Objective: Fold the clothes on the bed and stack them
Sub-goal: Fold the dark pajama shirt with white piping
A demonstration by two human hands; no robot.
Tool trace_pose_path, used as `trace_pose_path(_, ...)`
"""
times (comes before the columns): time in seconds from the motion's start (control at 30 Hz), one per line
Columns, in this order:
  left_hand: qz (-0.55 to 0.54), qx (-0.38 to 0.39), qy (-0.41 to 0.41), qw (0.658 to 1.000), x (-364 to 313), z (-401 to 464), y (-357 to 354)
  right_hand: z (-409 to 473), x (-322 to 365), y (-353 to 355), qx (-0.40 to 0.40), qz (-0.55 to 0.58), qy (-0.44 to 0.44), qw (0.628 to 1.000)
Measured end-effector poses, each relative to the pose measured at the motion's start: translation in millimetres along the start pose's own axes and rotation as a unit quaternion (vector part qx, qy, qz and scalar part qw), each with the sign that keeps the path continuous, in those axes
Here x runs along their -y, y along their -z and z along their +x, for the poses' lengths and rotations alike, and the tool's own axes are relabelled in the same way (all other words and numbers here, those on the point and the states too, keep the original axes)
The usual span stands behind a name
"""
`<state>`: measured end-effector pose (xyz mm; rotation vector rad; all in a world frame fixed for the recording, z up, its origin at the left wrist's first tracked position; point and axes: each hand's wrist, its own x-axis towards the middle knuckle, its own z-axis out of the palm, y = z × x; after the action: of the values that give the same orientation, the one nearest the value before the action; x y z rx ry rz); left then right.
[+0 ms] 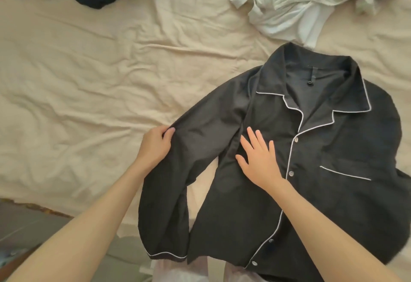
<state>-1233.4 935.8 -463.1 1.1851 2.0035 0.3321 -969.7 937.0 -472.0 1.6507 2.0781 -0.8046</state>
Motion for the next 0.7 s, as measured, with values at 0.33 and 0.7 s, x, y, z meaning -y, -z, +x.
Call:
trace_pose_path(0.33,0.050,-0.149,-0.025,0.987,-27.9,76.9,65.3,8.4,14.9,19.3,-0.092,0.111,-0.025,0.989)
trace_pose_path(0.7,0.245,-0.076,-0.056,0.965,-2.8,38.4,22.9,31.5,22.5,41.8,-0.174,0.174,-0.009,0.969)
